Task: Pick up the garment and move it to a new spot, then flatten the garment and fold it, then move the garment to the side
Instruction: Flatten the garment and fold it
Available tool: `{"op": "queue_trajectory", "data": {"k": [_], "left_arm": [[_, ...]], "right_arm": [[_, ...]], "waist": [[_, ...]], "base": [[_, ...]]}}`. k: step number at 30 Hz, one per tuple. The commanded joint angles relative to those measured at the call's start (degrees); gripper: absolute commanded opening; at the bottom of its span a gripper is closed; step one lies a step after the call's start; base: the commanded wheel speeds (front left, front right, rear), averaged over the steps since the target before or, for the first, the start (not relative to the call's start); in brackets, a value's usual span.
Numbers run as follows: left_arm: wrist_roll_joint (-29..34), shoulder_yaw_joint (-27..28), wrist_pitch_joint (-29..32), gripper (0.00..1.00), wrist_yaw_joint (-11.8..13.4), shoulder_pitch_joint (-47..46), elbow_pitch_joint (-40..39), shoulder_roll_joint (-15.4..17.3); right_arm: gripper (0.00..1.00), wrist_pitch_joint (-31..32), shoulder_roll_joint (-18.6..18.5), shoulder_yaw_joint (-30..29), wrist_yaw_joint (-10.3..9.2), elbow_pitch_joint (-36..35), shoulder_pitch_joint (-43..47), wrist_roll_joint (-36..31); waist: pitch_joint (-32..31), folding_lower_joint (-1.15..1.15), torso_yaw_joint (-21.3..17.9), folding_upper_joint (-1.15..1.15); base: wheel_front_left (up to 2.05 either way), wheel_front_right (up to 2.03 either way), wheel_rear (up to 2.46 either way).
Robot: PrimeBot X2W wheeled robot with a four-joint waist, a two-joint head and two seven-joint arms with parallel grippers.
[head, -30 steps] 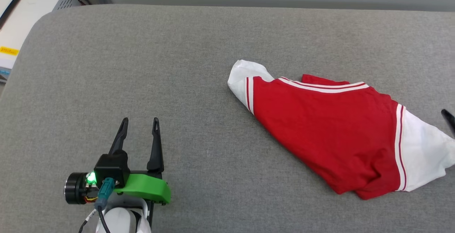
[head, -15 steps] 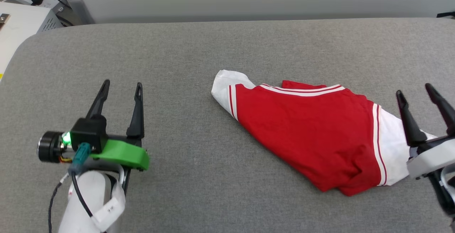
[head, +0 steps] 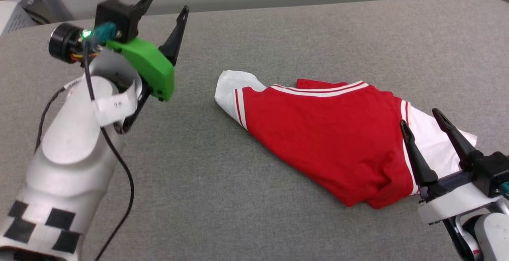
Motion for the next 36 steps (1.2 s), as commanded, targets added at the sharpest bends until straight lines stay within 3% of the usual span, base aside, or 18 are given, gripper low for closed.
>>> {"op": "queue_trajectory", "data": {"k": [1, 7, 13, 19, 30, 31, 32, 36], "left_arm": [[-3.5, -2.7, 3.5, 1.0, -0.1, -3.0, 1.1, 1.1], [-18.5, -14.1, 23.4, 1.0, -0.2, -13.1, 5.8, 3.7], [-27.0, -22.2, 36.8, 1.0, -0.2, -19.9, 9.0, 4.8], [-30.5, -29.4, 42.8, 1.0, -0.2, -22.9, 12.0, 4.9], [-34.8, -42.7, 45.5, 1.0, -0.2, -21.9, 13.7, 6.8], [-35.3, -43.3, 45.3, 0.46, -0.2, -22.0, 13.5, 7.0], [-35.7, -44.2, 44.7, 0.0, -0.2, -22.2, 13.3, 7.2], [-36.3, -45.8, 39.7, 0.0, -0.2, -23.2, 13.1, 7.8]], "right_arm": [[1.0, -0.3, 0.3, 0.4, -0.04, -0.5, -0.2, -0.6], [1.0, -0.3, 0.9, 2.0, -0.04, -1.0, -2.2, -1.2], [1.0, -0.3, 1.2, 3.6, -0.04, -1.3, -5.2, -1.1], [1.0, -0.3, 1.8, 4.4, -0.04, -1.5, -7.5, -1.1], [1.0, -0.3, 2.7, 5.5, -0.04, -1.0, -9.6, -1.3], [1.0, -0.3, 2.7, 5.4, -0.04, -1.0, -9.6, -1.3], [1.0, -0.3, 2.7, 5.3, -0.04, -0.9, -9.5, -1.3], [1.0, -0.3, 2.8, 5.1, -0.04, -0.5, -9.4, -1.7]], "waist": [[2.0, 0.0, -1.7, 0.0], [5.5, 0.0, -3.7, 0.0], [9.1, 0.0, -5.6, 0.0], [11.9, 0.0, -7.2, 0.0], [14.4, 0.0, -9.1, 0.0], [14.4, 0.0, -9.0, 0.0], [14.3, 0.0, -8.9, 0.0], [13.1, 0.0, -8.3, 0.0]], "base": [[0.0, 0.0, 0.0], [0.0, 0.0, 0.0], [0.0, 0.0, 0.0], [0.0, 0.0, 0.0], [0.0, 0.0, 0.0], [0.0, 0.0, 0.0], [0.0, 0.0, 0.0], [0.0, 0.0, 0.0]]}}
